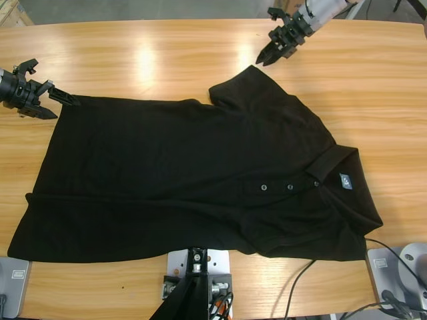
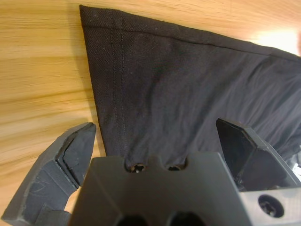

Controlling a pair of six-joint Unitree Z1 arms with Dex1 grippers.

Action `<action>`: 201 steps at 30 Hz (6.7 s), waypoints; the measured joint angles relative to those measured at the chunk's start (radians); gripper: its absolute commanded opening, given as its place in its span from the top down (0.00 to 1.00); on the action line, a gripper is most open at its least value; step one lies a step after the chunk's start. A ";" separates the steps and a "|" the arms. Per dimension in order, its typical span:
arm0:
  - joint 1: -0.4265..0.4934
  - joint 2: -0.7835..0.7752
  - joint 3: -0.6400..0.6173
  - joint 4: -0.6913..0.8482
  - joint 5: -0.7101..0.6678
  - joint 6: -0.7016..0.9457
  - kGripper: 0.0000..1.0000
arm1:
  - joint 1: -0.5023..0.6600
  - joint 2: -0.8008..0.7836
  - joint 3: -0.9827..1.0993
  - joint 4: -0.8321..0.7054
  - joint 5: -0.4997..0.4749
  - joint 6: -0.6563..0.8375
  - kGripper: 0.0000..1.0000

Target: Fold clothes

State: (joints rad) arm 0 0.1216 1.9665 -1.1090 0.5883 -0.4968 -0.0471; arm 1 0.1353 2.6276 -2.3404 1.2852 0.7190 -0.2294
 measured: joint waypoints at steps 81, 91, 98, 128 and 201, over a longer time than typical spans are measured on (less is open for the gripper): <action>-0.017 0.004 -0.004 0.057 -0.016 0.026 0.00 | 0.170 0.095 -0.272 0.173 -0.254 0.040 1.00; 0.040 0.032 -0.118 0.074 -0.072 0.156 0.01 | 0.170 0.095 -0.272 0.173 -0.203 0.040 1.00; 0.033 0.075 -0.194 0.127 0.069 0.158 0.02 | 0.170 0.095 -0.272 0.173 -0.200 0.040 1.00; -0.075 0.180 -0.336 0.284 0.078 0.154 0.10 | 0.169 0.095 -0.272 0.173 -0.200 0.040 1.00; -0.225 -0.172 0.056 0.245 0.123 0.171 1.00 | 0.202 -0.659 1.034 -0.298 -0.124 0.034 1.00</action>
State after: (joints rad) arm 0 -0.1032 1.7945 -1.0527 0.8331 -0.3735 0.1241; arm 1 0.3373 1.9684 -1.3059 0.9877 0.5946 -0.1955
